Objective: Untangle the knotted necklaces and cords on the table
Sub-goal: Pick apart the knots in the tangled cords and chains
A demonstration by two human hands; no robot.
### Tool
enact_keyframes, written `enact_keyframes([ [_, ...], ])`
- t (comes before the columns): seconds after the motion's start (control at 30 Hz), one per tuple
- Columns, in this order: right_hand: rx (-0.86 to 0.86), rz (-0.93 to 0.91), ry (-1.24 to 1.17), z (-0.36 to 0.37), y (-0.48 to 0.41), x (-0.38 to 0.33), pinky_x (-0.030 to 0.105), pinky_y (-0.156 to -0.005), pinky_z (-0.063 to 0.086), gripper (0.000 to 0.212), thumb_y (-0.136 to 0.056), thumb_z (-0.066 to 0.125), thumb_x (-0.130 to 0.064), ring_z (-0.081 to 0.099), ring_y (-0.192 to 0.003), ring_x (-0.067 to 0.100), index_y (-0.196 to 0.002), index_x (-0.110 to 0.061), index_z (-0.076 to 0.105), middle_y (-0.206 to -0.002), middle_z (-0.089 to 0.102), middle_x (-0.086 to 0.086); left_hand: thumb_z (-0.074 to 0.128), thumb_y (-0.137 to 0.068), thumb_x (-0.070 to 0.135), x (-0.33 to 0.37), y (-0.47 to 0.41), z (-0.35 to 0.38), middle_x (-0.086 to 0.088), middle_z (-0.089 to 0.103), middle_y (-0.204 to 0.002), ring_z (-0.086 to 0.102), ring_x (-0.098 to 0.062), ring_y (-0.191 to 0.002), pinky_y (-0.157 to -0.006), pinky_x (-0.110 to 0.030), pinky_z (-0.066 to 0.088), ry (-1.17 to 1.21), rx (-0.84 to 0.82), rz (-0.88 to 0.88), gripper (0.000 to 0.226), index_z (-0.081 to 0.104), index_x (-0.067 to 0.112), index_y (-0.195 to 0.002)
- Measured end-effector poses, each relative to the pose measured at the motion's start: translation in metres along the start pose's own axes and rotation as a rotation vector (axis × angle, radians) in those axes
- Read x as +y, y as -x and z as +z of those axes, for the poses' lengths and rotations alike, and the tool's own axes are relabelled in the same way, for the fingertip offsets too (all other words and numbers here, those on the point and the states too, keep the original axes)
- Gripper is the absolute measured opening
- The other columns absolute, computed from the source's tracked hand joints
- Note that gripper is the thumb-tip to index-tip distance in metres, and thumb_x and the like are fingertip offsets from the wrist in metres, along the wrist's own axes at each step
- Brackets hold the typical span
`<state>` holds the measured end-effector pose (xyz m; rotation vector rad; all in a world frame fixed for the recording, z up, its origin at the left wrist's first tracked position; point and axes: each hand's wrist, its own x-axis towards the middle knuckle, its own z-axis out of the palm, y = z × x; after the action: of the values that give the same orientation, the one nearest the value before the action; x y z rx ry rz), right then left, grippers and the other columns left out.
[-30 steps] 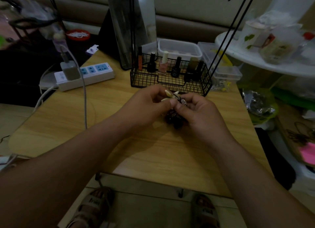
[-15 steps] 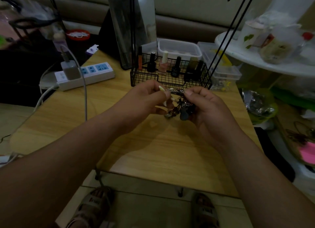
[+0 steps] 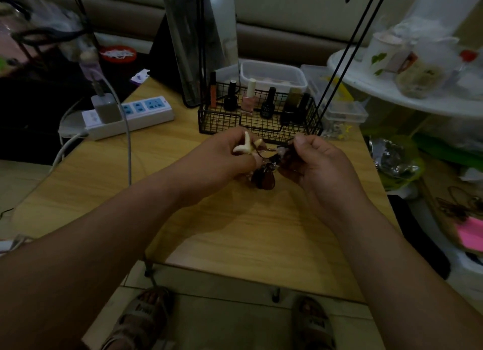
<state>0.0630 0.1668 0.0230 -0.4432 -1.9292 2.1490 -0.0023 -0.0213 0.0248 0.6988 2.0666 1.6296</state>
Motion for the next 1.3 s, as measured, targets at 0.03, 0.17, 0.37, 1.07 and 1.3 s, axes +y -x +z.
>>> enact_keyframes([
  [0.03, 0.022, 0.008, -0.049, 0.001, 0.001, -0.001, 0.037, -0.080, 0.058, 0.020, -0.108, 0.050, -0.024, 0.069, -0.086, 0.021, -0.098, -0.012, 0.062, -0.086, 0.069, 0.006, 0.067, -0.099, 0.013, 0.000, 0.000, 0.000, -0.001, 0.072, -0.102, 0.071, -0.011, -0.088, -0.079, -0.028, 0.061, -0.038, 0.014, 0.008, 0.021, 0.066, 0.022, -0.118],
  [0.17, 0.113, 0.069, -0.273, -0.005, -0.001, -0.008, 0.040, -0.077, 0.063, 0.020, -0.109, 0.048, -0.026, 0.073, -0.084, 0.024, -0.108, -0.009, 0.060, -0.086, 0.063, 0.008, 0.062, -0.102, 0.013, -0.004, -0.001, -0.005, -0.001, 0.070, -0.092, 0.065, -0.012, -0.080, -0.072, -0.033, 0.058, -0.071, 0.083, 0.001, 0.012, 0.070, 0.020, -0.107],
  [0.37, 0.139, 0.163, -0.485, -0.006, -0.001, -0.012, 0.041, -0.077, 0.062, 0.025, -0.110, 0.044, -0.025, 0.075, -0.087, 0.026, -0.101, -0.008, 0.061, -0.088, 0.071, 0.010, 0.056, -0.105, 0.013, -0.002, -0.005, -0.007, -0.003, 0.064, -0.086, 0.063, -0.016, -0.076, -0.067, -0.030, 0.055, 0.192, 0.159, -0.066, 0.013, 0.069, 0.011, -0.106],
  [1.07, 0.049, 0.058, 0.567, -0.013, 0.001, -0.005, 0.027, -0.056, 0.038, 0.021, -0.101, 0.062, -0.039, 0.051, -0.061, 0.010, -0.095, -0.020, 0.067, -0.076, 0.058, -0.007, 0.053, -0.101, 0.011, -0.002, -0.008, -0.021, 0.000, 0.063, -0.077, 0.058, -0.016, -0.070, -0.065, -0.030, 0.047, 0.383, 0.426, -0.119, 0.019, 0.069, 0.014, -0.112],
  [1.3, -0.172, -0.145, 1.083, 0.014, 0.014, 0.008, 0.034, -0.076, 0.052, 0.031, -0.089, 0.071, -0.056, 0.056, -0.089, 0.004, -0.112, -0.037, 0.064, -0.099, 0.058, -0.014, 0.061, -0.098, 0.009, 0.000, -0.006, -0.014, -0.005, 0.071, -0.088, 0.068, -0.019, -0.081, -0.069, -0.031, 0.056, 0.209, 0.312, -0.140, 0.011, 0.071, 0.014, -0.101],
])
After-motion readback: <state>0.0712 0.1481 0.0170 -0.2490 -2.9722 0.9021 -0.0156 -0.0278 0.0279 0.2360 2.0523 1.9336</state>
